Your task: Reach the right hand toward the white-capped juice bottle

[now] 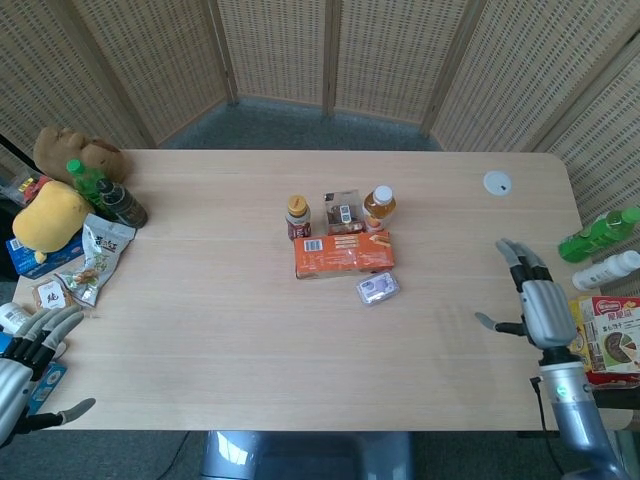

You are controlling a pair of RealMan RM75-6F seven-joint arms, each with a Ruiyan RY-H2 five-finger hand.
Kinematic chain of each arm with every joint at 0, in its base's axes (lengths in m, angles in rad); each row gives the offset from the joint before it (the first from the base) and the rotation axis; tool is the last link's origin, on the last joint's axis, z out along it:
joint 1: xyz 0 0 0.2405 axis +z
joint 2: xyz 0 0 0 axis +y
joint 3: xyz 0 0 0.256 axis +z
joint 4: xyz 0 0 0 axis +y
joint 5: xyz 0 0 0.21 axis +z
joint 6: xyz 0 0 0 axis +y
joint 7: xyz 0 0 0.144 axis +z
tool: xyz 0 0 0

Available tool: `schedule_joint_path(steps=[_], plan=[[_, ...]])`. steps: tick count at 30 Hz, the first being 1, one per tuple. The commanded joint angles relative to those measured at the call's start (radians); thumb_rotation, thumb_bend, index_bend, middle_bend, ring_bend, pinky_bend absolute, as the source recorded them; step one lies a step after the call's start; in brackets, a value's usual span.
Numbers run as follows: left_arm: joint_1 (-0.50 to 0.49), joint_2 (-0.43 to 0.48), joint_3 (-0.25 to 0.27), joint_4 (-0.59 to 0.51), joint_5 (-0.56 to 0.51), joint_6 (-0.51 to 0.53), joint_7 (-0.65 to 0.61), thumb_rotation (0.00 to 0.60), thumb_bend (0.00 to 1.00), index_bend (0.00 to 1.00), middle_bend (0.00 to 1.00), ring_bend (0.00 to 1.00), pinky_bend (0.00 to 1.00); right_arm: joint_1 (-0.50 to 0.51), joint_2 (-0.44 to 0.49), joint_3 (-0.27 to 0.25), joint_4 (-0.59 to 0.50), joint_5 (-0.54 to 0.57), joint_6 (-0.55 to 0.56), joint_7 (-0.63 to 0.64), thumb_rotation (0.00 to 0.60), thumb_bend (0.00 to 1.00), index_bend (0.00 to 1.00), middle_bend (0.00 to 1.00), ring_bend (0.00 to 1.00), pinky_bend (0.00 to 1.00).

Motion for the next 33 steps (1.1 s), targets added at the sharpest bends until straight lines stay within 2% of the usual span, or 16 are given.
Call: schedule_joint_path(steps=[1,11,20,26,30,33], plan=[[-0.006,-0.001,-0.003,0.002,-0.012,-0.010,-0.006,0.600,0.00,0.04,0.00,0.00,0.00,0.091,-0.064,0.045,0.067,0.062,-0.106,0.015,0.600,0.00,0.00,0.00,0.00,0.00],[-0.027,-0.009,-0.022,0.011,-0.066,-0.050,-0.019,0.600,0.00,0.04,0.00,0.00,0.00,0.297,-0.258,0.115,0.370,0.182,-0.351,0.079,0.600,0.00,0.00,0.00,0.00,0.00],[-0.019,-0.023,-0.017,0.000,-0.052,-0.049,0.034,0.600,0.00,0.04,0.00,0.00,0.00,0.415,-0.388,0.155,0.628,0.215,-0.473,0.226,0.600,0.00,0.00,0.00,0.00,0.00],[-0.014,-0.044,-0.012,-0.005,-0.041,-0.058,0.087,0.600,0.00,0.04,0.00,0.00,0.00,0.468,-0.432,0.184,0.717,0.232,-0.537,0.336,0.600,0.00,0.00,0.00,0.00,0.00],[-0.016,-0.056,-0.014,-0.008,-0.045,-0.068,0.107,0.600,0.00,0.04,0.00,0.00,0.00,0.496,-0.462,0.234,0.738,0.297,-0.621,0.454,0.600,0.00,0.00,0.00,0.00,0.00],[-0.018,-0.059,-0.016,-0.007,-0.049,-0.072,0.111,0.600,0.00,0.05,0.00,0.00,0.00,0.517,-0.477,0.253,0.765,0.316,-0.671,0.513,0.600,0.00,0.00,0.00,0.00,0.00]])
